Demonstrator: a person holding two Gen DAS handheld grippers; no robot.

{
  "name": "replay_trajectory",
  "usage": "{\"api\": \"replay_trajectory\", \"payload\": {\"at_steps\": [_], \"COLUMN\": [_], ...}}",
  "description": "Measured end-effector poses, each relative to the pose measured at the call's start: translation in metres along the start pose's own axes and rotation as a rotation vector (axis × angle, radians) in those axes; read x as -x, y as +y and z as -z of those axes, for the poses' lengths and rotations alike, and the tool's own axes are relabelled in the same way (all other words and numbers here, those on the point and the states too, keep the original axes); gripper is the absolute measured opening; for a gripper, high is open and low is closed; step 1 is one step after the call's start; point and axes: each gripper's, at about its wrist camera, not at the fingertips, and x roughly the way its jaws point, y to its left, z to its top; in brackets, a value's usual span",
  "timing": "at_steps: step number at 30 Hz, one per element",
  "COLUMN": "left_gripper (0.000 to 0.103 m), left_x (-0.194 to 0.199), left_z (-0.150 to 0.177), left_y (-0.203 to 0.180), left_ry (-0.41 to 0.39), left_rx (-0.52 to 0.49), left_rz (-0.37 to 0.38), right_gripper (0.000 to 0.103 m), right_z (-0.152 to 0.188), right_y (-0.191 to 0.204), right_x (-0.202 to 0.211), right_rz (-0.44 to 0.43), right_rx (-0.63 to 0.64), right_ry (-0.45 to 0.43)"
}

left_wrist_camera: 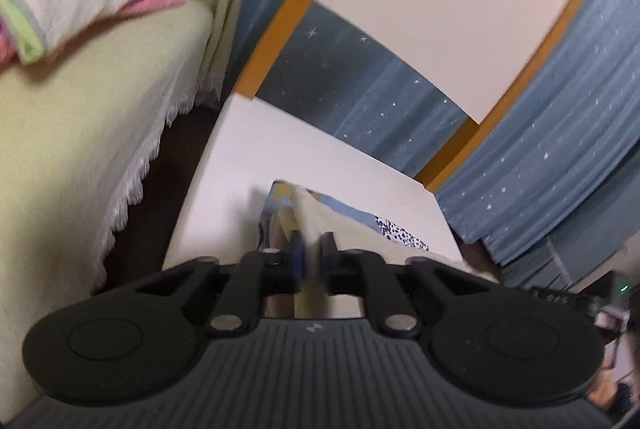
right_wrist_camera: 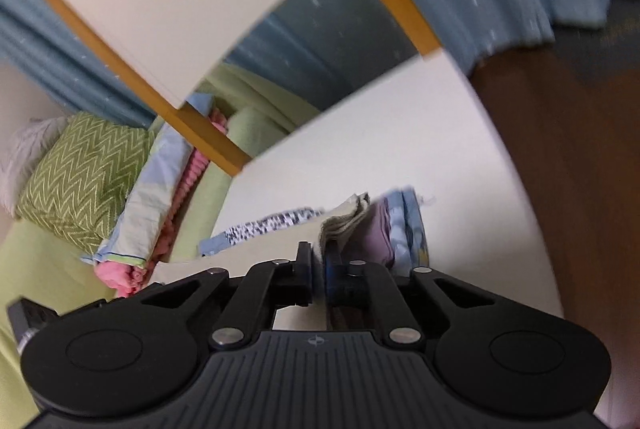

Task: Fold clothes
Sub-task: 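Lower the beige top onto the clothes stack on the chair seat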

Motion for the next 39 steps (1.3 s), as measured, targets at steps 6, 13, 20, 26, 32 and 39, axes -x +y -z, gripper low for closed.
{"api": "replay_trajectory", "payload": {"at_steps": [6, 13, 20, 26, 32, 39], "left_gripper": [0.006, 0.006, 0.022, 0.026, 0.002, 0.001], "left_x": [-0.003, 0.005, -0.037, -0.002, 0.070, 0.045], "left_z": [0.000, 0.001, 0.004, -0.006, 0.039, 0.098], "left_y": [-0.006, -0.016, -0.023, -0.023, -0.063, -0.057], "left_ry": [-0.041, -0.139, 0.029, -0.029, -0.163, -0.095], "left_rx": [-0.087, -0.190, -0.295, -0.304, -0.455, -0.470], "left_rz": [-0.005, -0.002, -0.174, -0.278, -0.217, -0.196], "right_gripper": [0.006, 0.006, 0.022, 0.043, 0.029, 0.024], "right_z": [0.007, 0.015, 0.015, 0.023, 0.083, 0.133], "right_y": [0.004, 0.016, 0.009, 0.033, 0.076, 0.070], "right_x": [0.001, 0.018, -0.013, 0.019, 0.067, 0.030], "right_rz": [0.020, -0.022, 0.131, 0.292, 0.221, 0.261], "right_rx": [0.069, 0.179, 0.154, 0.321, 0.595, 0.664], "right_ry": [-0.050, -0.180, -0.041, -0.135, -0.251, -0.099]}}
